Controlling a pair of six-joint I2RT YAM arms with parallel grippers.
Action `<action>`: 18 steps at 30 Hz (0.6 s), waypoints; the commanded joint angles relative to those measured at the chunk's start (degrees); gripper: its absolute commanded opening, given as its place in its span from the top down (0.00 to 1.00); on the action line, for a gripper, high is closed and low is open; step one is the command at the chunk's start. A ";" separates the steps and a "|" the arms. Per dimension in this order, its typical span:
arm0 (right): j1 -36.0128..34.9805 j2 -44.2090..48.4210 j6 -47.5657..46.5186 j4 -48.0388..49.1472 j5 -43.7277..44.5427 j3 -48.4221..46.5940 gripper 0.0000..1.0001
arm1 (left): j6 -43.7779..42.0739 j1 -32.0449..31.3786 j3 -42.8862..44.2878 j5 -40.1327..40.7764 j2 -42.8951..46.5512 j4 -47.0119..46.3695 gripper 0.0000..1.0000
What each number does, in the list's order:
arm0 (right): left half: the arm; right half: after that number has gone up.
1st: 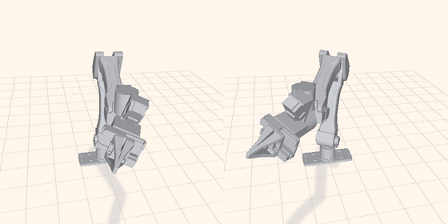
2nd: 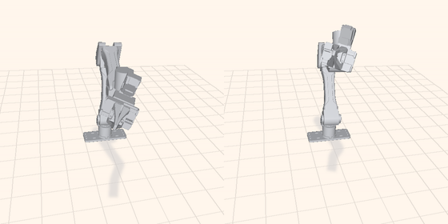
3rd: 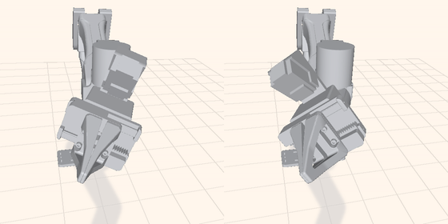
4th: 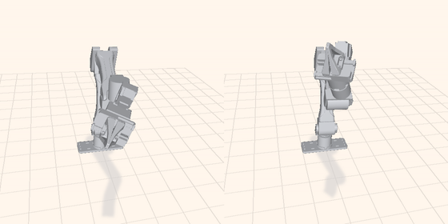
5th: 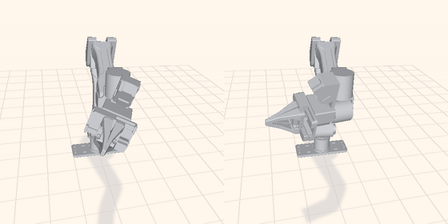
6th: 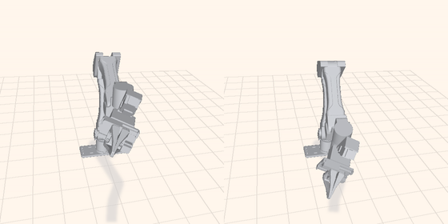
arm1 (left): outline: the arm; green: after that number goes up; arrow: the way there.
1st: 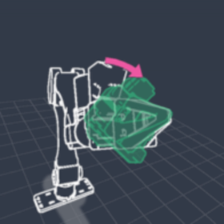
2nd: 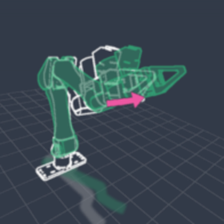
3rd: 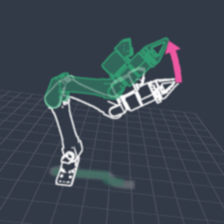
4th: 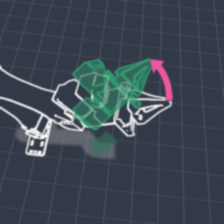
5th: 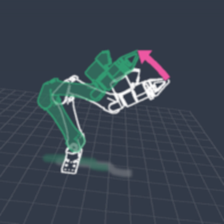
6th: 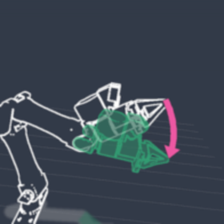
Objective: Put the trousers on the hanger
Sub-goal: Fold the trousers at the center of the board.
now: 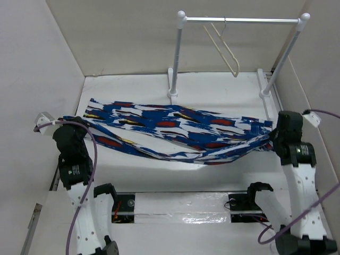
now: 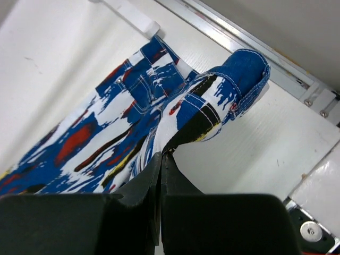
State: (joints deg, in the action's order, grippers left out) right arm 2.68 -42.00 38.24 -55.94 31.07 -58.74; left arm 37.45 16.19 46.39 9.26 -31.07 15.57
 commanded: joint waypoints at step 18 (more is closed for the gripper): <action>1.01 -32.25 -16.17 34.32 -7.25 -9.98 1.00 | 1.31 -1.86 14.25 12.18 -42.04 -3.97 1.00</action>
State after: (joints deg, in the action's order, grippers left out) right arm 2.74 -71.85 25.21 -30.41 22.28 -63.94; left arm 39.86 14.09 56.34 16.40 -69.76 14.00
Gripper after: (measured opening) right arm 0.010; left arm 0.007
